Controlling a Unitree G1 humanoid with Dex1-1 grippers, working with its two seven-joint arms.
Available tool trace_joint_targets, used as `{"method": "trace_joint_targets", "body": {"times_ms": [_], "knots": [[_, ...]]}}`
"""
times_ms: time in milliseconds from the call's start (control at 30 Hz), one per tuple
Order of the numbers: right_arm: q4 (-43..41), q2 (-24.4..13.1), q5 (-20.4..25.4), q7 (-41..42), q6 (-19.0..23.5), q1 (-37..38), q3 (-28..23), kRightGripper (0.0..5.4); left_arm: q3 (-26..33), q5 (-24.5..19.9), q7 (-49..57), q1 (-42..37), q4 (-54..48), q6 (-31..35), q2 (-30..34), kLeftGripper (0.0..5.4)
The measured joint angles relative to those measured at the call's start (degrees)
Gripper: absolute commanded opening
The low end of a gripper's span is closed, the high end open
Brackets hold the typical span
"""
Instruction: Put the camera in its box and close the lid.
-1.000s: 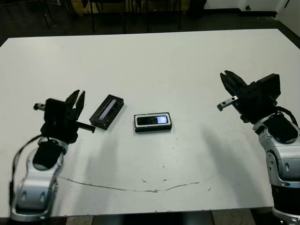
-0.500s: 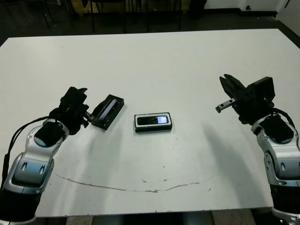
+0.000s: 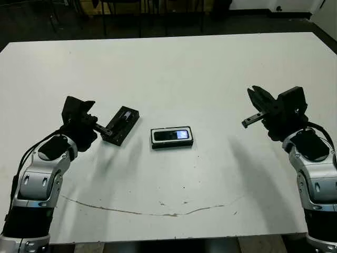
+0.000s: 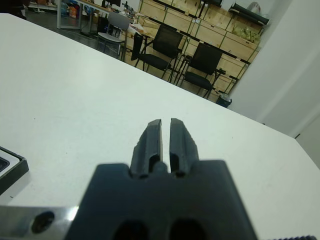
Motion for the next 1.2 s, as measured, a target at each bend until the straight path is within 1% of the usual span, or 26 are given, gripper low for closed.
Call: {"method": "trace_joint_targets", "body": {"times_ms": [100,367,567,733,1033,1200], "knots": [[0.0,0.0,-0.2,0.0,0.0,0.1,0.1,0.0,0.0,-0.5,-0.3,-0.3,0.6,1.1,0.0,5.38],[-0.3,0.0,-0.6,-0.1,0.4,0.7,0.3,0.0,-1.4,0.2,-1.4,-0.5,1.1,0.7,0.2,5.38],[-0.3,0.0,-1.3,-0.2,0.4,0.7,0.9,0.0,-1.4,-0.4,-2.3,-0.5,1.7,0.9,0.0,5.38],[-0.3,0.0,-1.9,-0.3,1.3,0.7,1.0,0.0,-1.7,-0.5,-2.3,-1.1,2.6,1.4,-0.2,5.38],[-0.8,-0.2,-2.2,-0.3,1.8,1.1,1.1,0.0,-2.8,-0.3,-2.7,-1.4,3.0,1.5,-0.2,5.38],[-1.3,-0.4,-2.5,-0.3,1.8,1.3,1.2,0.0,-3.5,0.0,-2.9,-1.6,3.7,2.7,0.1,5.38]]}}
